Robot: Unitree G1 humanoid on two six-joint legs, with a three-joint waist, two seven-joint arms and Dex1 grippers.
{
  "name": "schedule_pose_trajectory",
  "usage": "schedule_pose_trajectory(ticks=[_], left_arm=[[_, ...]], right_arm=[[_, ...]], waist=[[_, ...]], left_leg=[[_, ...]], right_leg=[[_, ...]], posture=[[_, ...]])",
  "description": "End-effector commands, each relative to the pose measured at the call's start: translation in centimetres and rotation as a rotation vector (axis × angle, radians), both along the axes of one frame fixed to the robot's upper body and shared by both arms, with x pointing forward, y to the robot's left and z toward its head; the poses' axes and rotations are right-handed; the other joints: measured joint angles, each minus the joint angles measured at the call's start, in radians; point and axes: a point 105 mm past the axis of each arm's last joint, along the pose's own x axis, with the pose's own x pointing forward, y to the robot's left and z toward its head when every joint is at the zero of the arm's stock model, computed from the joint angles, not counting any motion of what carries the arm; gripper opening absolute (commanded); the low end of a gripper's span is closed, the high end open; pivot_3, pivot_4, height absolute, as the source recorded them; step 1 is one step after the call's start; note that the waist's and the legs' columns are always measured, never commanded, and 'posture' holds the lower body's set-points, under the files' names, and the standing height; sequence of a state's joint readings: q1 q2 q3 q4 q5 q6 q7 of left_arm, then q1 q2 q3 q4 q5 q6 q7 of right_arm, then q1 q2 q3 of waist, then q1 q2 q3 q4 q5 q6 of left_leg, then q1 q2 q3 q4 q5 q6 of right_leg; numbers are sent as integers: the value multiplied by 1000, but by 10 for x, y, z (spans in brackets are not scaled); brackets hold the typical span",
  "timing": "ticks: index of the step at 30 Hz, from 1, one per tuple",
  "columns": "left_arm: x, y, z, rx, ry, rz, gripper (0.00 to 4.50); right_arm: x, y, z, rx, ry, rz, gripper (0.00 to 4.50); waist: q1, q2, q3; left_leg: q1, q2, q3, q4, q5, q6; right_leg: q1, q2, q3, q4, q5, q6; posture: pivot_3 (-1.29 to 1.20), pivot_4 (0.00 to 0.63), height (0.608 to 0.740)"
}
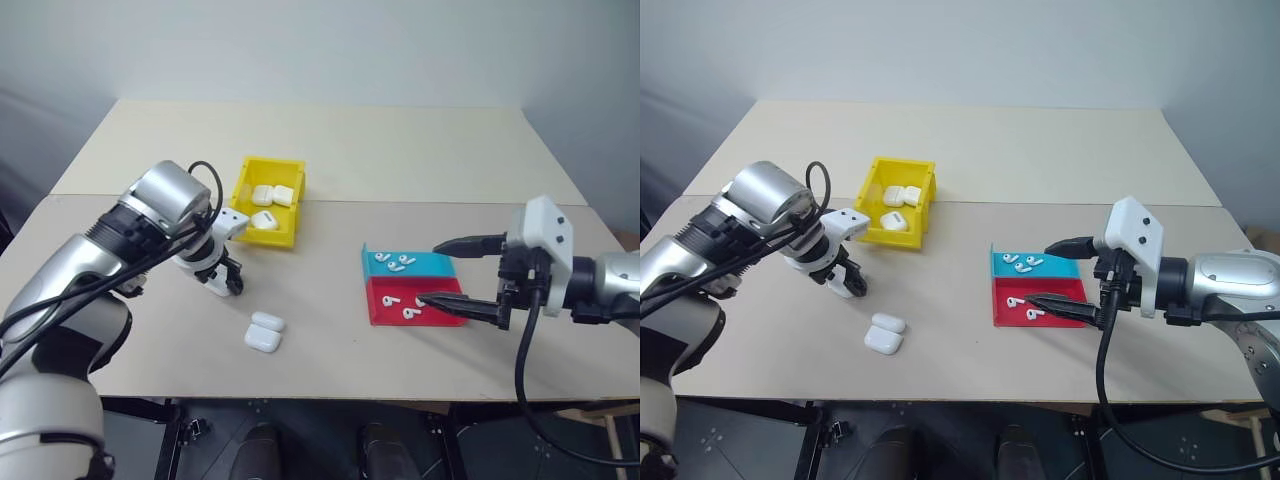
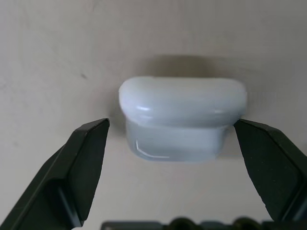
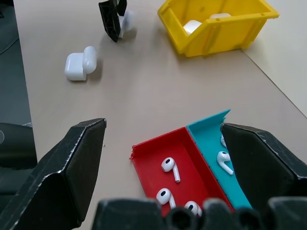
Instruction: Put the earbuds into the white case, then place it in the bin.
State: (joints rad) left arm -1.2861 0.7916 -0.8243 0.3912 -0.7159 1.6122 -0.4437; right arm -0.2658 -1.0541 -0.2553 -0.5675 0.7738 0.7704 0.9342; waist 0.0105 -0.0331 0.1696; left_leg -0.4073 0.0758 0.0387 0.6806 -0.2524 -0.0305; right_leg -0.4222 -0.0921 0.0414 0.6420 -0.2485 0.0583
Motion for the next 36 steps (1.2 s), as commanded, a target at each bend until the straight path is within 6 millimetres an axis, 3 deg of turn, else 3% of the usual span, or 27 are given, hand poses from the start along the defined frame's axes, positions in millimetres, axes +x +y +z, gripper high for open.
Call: schedule_pose_trajectory(ticks=[1, 11, 14, 18, 21, 28, 31, 33, 36], left_arm=[[-1, -1, 1, 6, -3, -12, 4500], [-2, -4, -6, 0, 8, -18, 4500], [-3, -5, -6, -1, 5, -28, 3921], [-4, -1, -1, -6, -12, -30, 2774], [-6, 6, 6, 3, -51, -35, 2775], [-18, 15, 58, -130, -367, -107, 2775], [-24, 13, 87, -236, -565, -174, 2775], [-27, 5, 112, -337, -816, -251, 2775], [-42, -4, 136, -524, -1034, -311, 2775]], right_arm=[[-3, 2, 11, 1, -52, 11, 4442], [-5, 2, 10, -1, -51, 10, 4442], [-5, 1, 10, 0, -49, 11, 4500], [-4, 2, 9, 0, -48, 11, 4500], [-3, 3, 8, 0, -49, 11, 4500], [-2, -1, 8, 1, -56, 2, 4500], [0, -2, 6, 6, -60, -4, 4500], [2, -2, 6, 15, -61, -4, 4500], [4, -3, 6, 19, -61, -3, 4500]], waist=[[1, 0, 0], [1, 0, 0], [1, 0, 0], [1, 0, 0], [-6, 0, 0], [-17, 0, 0], [-15, 0, 0], [-12, 1, -1], [-6, 0, -1]], left_leg=[[0, 0, 0, 0, 0, 0], [1, 0, 0, 0, 0, 0], [1, 0, 0, 0, 0, 0], [1, 0, 0, 0, 0, 0], [1, 0, 0, 0, 0, 0], [0, 0, 0, 0, 0, 0], [1, 0, 0, 0, 0, 0], [1, 0, 0, 0, 0, 0], [1, 0, 0, 1, 0, 0]], right_leg=[[0, 0, 0, 0, 0, 0], [1, 0, 0, 0, 0, 0], [1, 0, 0, 0, 0, 0], [1, 0, 0, 1, 0, 0], [0, 0, 0, 1, 0, 0], [-1, 0, 0, 1, 0, 0], [0, -1, 0, 0, 0, 0], [1, 0, 0, 0, 0, 0], [1, -1, 0, 1, 0, 0]], posture=[[0, 150, 740], [0, 150, 740], [0, 150, 740], [0, 150, 740], [0, 150, 740], [0, 150, 740], [0, 150, 740], [0, 150, 740], [0, 150, 740]])
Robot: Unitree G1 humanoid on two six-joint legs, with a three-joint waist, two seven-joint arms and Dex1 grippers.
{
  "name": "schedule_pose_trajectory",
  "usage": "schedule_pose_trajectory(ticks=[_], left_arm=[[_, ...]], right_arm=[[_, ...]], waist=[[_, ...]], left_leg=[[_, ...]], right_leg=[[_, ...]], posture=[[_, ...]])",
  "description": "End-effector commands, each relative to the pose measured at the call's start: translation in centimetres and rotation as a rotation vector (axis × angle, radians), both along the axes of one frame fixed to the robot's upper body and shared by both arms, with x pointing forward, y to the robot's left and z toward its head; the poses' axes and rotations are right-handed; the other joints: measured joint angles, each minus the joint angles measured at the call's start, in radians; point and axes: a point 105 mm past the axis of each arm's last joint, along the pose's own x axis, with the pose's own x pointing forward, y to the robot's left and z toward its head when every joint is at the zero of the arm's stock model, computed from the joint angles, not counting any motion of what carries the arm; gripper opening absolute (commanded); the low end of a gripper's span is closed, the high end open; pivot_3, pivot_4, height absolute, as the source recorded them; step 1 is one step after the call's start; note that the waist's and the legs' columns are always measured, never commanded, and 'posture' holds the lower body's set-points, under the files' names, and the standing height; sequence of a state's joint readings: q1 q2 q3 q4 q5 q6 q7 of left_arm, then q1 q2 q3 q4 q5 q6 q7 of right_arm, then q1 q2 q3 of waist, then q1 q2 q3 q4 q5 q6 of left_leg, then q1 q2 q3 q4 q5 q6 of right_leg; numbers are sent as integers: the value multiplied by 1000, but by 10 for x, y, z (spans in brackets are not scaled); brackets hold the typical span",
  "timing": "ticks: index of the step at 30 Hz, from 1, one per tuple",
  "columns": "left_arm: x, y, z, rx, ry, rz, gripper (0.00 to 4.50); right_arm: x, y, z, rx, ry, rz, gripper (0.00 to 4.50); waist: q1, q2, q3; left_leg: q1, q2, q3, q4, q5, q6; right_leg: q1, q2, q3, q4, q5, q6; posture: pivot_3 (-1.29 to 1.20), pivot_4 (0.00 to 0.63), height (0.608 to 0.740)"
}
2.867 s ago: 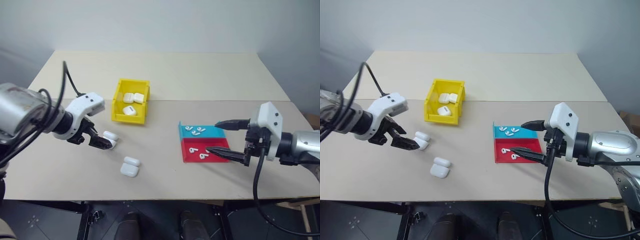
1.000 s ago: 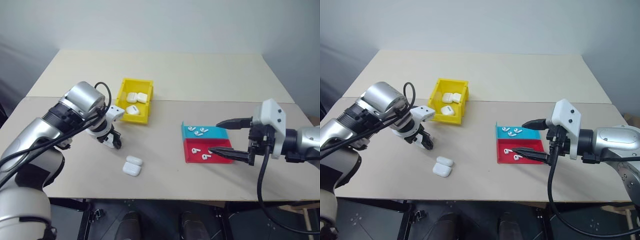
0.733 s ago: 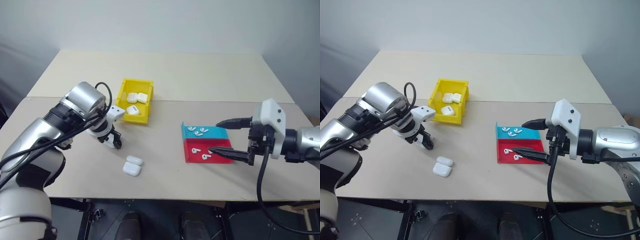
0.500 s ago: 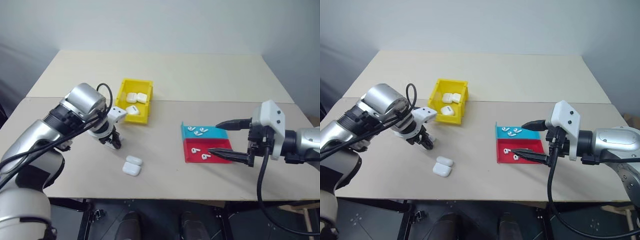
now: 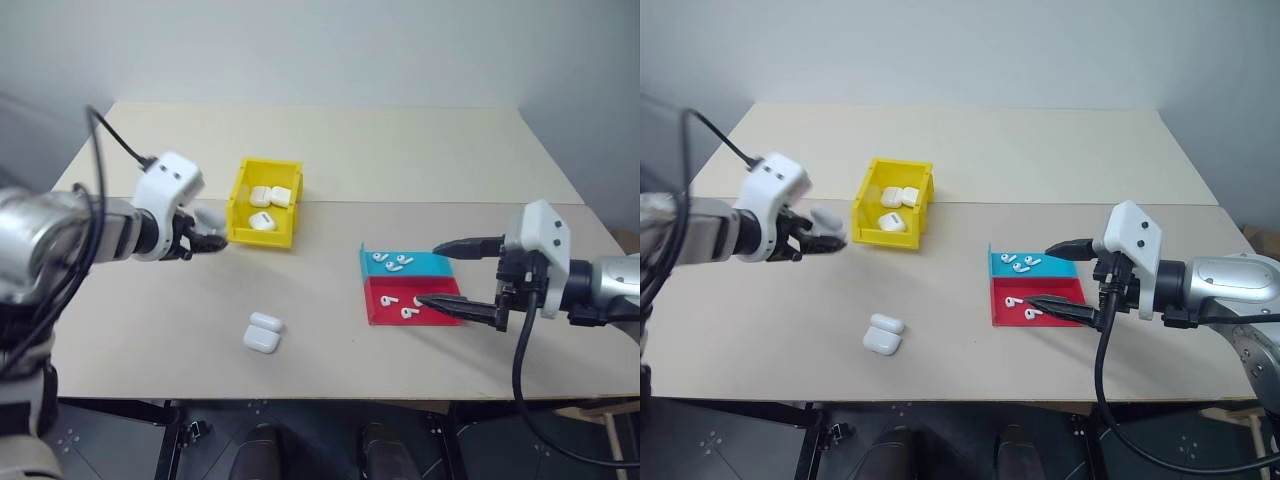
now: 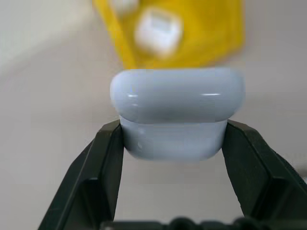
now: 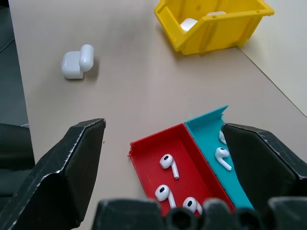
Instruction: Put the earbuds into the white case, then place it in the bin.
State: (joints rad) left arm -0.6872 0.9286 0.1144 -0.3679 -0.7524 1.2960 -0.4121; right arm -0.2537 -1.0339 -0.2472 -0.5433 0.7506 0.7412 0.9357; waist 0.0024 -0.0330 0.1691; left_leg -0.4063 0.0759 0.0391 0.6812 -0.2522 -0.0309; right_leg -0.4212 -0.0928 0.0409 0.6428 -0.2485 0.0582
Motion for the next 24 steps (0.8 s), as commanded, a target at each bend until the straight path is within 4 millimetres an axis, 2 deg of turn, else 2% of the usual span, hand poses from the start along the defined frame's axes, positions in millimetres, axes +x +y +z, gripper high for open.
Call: schedule_pose_trajectory(ticks=[1, 5, 7, 11, 16, 19, 23, 24], left_arm=[[-17, -11, 47, -134, -323, -101, 2775], [-38, -39, 48, -338, -347, -410, 2775], [-45, -47, 46, -380, -347, -521, 2775], [-58, -62, 39, -384, -365, -759, 2775], [-78, -65, 24, -324, -379, -1075, 2775], [-80, -70, 18, -321, -388, -1151, 2775], [-86, -80, 14, -335, -401, -1222, 2775], [-87, -82, 15, -341, -404, -1230, 2775]], right_arm=[[1, -1, 10, -1, -60, 11, 4500], [4, -2, 13, -11, -63, 22, 4500], [6, -2, 13, -27, -55, 22, 4500], [12, -3, 8, -105, -2, -9, 4500], [16, 2, 0, -247, 78, -9, 4500], [17, 4, -7, -328, 110, 20, 3923], [27, 4, -29, -458, 118, 23, 2600], [28, 4, -31, -473, 122, 24, 2600]], waist=[[5, 0, 0], [10, 0, 0], [9, 0, 0], [7, 0, -1], [0, 1, -1], [-1, 1, -1], [1, 1, -1], [0, 1, -1]], left_leg=[[0, 0, 0, 0, 0, 0], [1, 0, 0, 0, 0, 0], [1, 0, 0, 0, 0, 0], [1, 0, 0, 0, 0, 0], [2, 0, 1, -1, 0, 0], [1, 0, 1, -1, 0, 0], [0, 0, 1, 0, 0, 0], [0, 0, 1, 0, 0, 0]], right_leg=[[0, 0, 0, -1, 0, 0], [1, 0, 0, -1, 0, 0], [2, 0, 0, -1, 0, 0], [1, 0, 0, -1, 0, 0], [1, 0, 1, -1, 0, 0], [0, 0, 1, -1, 0, 0], [0, 0, 1, -2, 0, 0], [0, 0, 1, -2, 0, 0]], posture=[[0, 150, 740], [0, 150, 740], [0, 150, 740], [0, 150, 740], [0, 150, 740], [0, 150, 740], [0, 150, 740], [0, 150, 740]])
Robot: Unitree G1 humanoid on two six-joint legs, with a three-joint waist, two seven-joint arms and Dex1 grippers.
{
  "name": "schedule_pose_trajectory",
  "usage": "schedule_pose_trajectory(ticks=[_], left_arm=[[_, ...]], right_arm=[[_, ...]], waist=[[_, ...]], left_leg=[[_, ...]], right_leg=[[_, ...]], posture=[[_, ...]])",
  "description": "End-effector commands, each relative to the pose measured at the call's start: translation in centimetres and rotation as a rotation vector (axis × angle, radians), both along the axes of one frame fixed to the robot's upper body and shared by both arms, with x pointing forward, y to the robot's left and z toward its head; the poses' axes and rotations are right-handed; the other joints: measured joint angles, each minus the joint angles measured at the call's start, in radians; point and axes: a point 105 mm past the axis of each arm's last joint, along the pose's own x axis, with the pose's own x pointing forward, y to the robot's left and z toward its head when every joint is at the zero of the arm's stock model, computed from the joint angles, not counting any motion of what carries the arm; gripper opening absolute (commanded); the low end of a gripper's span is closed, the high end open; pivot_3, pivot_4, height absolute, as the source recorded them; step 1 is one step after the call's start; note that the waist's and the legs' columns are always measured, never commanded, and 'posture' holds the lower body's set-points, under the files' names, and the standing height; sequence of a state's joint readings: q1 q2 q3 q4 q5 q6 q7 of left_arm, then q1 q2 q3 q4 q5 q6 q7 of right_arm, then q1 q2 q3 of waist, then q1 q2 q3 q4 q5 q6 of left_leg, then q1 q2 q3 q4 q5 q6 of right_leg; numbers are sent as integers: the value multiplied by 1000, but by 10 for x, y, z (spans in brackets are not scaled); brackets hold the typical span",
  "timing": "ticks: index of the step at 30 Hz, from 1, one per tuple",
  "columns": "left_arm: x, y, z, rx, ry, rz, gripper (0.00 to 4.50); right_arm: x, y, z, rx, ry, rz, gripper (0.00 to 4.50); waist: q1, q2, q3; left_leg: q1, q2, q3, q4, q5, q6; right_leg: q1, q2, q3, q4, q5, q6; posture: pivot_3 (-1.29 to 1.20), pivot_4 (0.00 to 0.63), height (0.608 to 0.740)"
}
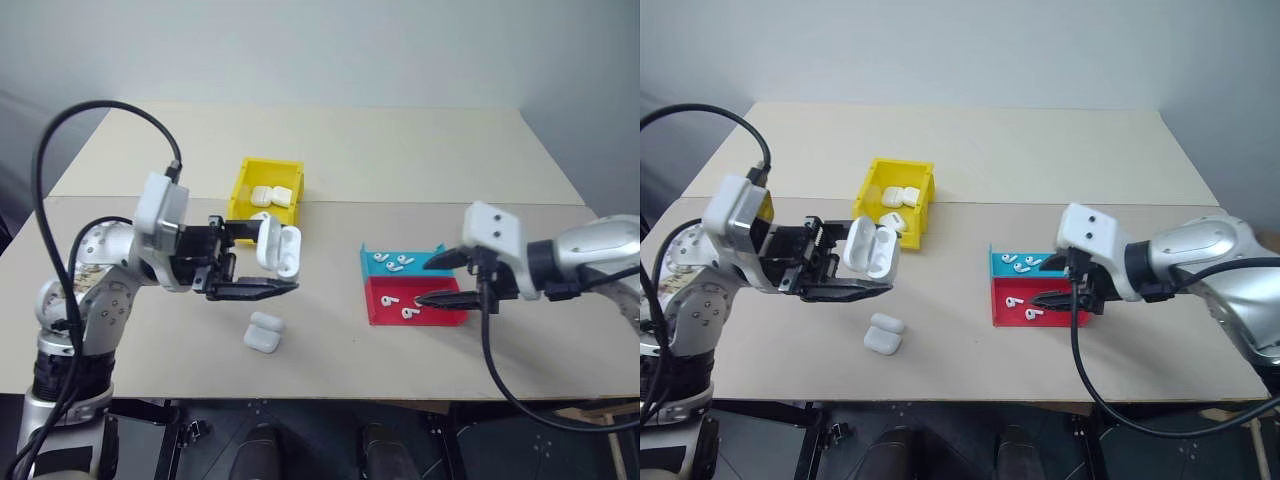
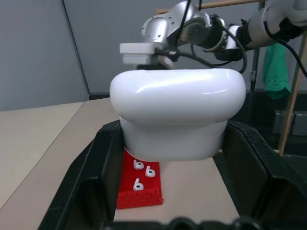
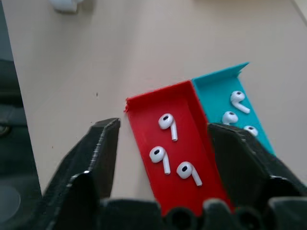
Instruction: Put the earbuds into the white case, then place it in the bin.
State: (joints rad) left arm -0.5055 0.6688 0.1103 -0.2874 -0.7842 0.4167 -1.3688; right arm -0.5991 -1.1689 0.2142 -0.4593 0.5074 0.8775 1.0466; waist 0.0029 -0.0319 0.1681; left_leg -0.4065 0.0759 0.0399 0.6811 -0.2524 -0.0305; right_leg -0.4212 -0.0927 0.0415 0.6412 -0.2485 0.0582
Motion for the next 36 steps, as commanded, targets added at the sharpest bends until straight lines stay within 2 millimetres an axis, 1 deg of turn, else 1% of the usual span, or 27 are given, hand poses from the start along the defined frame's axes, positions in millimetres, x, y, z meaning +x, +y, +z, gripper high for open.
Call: schedule_pose_trajectory(ticks=[1, 5, 11, 16, 26, 36], left_arm=[[-7, -7, 5, -12, -52, -50, 2775], [-10, -11, 1, -13, -55, -61, 2775], [-14, -15, -5, -13, -50, -72, 2775], [-18, -18, -7, -16, -50, -80, 2775], [-20, -17, -9, -12, -42, -60, 2775], [-24, -19, -10, -14, -32, -49, 2775]], right_arm=[[7, -3, -4, -89, -24, 11, 2600], [13, -2, -18, -174, -16, 40, 2600], [24, 3, -33, -245, -14, 91, 2600], [27, 8, -37, -266, -14, 130, 2600], [37, 17, -50, -278, -2, 157, 2600], [39, 15, -58, -293, 23, 164, 2600]], waist=[[-1, 0, 0], [-4, 0, 0], [-15, 0, 0], [-15, 0, 0], [-16, 0, 0], [-15, 0, 0]], left_leg=[[0, 0, 0, 0, 0, 0], [0, 0, 0, 0, 0, 0], [0, 0, 0, 0, 0, 0], [0, 0, 0, 0, 0, 0], [0, 0, 0, 0, 0, 0], [0, 0, 0, 0, 0, 0]], right_leg=[[0, 0, 0, 0, 0, 0], [-1, 0, 0, 0, 0, 0], [0, 0, 0, 1, 0, 0], [0, 0, 0, 0, 0, 0], [0, 0, 0, 1, 0, 0], [0, 0, 0, 1, 0, 0]], posture=[[0, 150, 740], [0, 150, 740], [0, 150, 740], [0, 150, 740], [0, 150, 740], [0, 150, 740]])
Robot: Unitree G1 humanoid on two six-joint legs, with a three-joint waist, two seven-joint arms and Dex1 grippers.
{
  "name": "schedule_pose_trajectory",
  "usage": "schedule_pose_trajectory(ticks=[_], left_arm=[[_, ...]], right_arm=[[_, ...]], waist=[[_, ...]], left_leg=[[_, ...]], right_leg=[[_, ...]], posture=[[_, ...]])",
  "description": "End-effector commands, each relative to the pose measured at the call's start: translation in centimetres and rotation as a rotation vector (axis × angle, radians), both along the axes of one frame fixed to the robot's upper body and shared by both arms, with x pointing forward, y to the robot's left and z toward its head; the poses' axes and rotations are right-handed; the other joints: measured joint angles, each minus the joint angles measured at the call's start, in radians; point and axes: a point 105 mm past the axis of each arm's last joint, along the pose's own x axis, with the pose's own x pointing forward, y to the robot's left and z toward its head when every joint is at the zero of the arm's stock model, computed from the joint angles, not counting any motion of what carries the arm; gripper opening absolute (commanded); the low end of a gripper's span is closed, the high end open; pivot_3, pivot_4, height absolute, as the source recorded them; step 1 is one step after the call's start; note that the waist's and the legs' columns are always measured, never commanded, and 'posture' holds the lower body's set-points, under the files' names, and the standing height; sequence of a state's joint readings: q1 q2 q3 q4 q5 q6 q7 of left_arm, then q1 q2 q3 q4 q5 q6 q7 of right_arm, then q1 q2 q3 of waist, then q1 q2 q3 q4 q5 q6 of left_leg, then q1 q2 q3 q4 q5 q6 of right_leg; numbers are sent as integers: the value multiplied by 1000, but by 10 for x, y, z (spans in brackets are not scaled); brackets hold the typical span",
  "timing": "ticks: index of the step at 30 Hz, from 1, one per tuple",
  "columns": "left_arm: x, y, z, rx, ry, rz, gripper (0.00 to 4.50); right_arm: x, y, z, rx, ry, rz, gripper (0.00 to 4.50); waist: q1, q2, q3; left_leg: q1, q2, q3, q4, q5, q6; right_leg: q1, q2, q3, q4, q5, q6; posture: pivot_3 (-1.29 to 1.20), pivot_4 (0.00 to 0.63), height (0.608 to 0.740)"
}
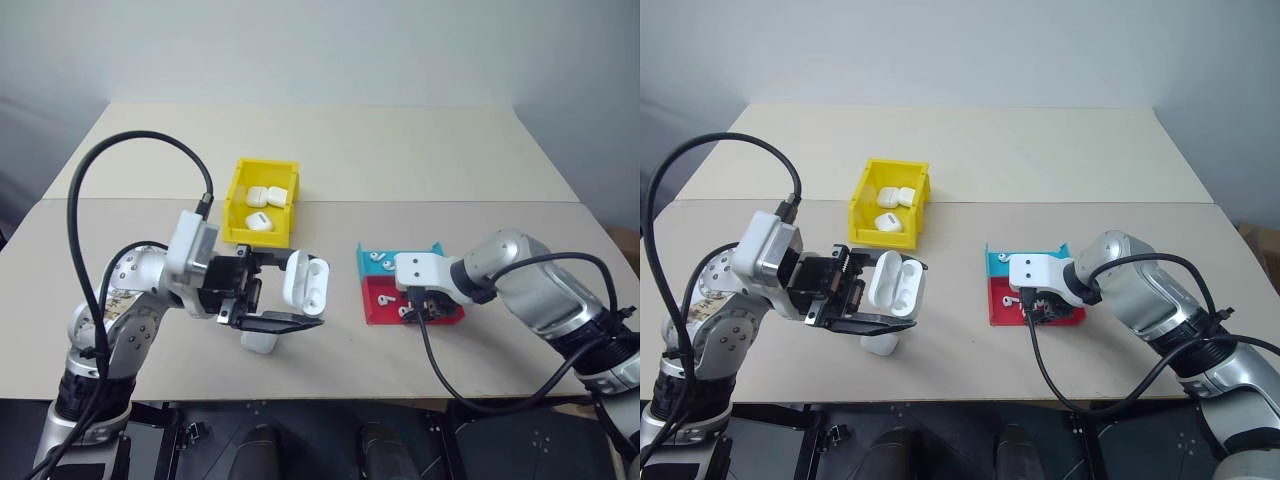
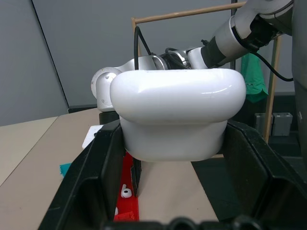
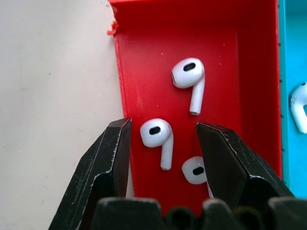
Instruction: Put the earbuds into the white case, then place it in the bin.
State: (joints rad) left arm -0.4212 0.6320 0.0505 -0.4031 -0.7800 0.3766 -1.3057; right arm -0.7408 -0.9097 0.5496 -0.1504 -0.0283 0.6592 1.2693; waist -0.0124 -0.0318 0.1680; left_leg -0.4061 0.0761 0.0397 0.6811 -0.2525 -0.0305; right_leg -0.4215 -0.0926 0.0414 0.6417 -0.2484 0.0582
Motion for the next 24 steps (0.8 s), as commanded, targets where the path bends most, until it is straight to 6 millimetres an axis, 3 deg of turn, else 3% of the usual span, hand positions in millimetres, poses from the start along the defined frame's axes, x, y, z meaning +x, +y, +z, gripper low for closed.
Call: schedule_pose_trajectory(ticks=[1, 2, 5, 9, 10, 17, 24], left_arm=[[-6, 0, 4, -2, -25, -12, 2775], [-7, 1, 4, -1, -24, -11, 2775], [-7, 2, 5, 0, -25, -8, 2775], [-7, 2, 5, 1, -26, -5, 2775], [-8, 2, 5, 2, -26, -4, 2775], [-7, 1, 7, -2, -22, -10, 2775], [-1, -5, 13, -11, 20, -3, 2775]], right_arm=[[3, 1, 5, -11, -22, 23, 2600], [3, 1, 4, -14, -20, 23, 2600], [3, 1, 3, -18, -12, 27, 2045], [2, 0, 1, -19, -6, 31, 731], [1, 0, 1, -17, -6, 30, 626], [-6, 1, 17, 92, 23, -26, 627], [-20, 11, 81, 497, 64, -132, 627]], waist=[[0, 0, 0], [0, 0, 0], [0, 0, 0], [0, 0, 0], [0, 0, 0], [0, 0, 0], [1, 0, 0]], left_leg=[[0, 0, 0, 0, 0, 0], [0, 0, 0, 0, 0, 0], [0, 0, 0, 0, 0, 0], [0, 0, 0, 0, 0, 0], [0, 0, 0, 0, 0, 0], [0, 0, 0, 0, 0, 0], [0, 0, 0, 0, 0, 0]], right_leg=[[0, 0, 0, 0, 0, 0], [0, 0, 0, 0, 0, 0], [0, 0, 0, 0, 0, 0], [0, 0, 0, 0, 0, 0], [0, 0, 0, 0, 0, 0], [0, 0, 0, 0, 0, 0], [0, 0, 0, 0, 0, 0]], posture=[[0, 150, 740], [0, 150, 740], [0, 150, 740], [0, 150, 740], [0, 150, 740], [0, 150, 740], [0, 150, 740]])
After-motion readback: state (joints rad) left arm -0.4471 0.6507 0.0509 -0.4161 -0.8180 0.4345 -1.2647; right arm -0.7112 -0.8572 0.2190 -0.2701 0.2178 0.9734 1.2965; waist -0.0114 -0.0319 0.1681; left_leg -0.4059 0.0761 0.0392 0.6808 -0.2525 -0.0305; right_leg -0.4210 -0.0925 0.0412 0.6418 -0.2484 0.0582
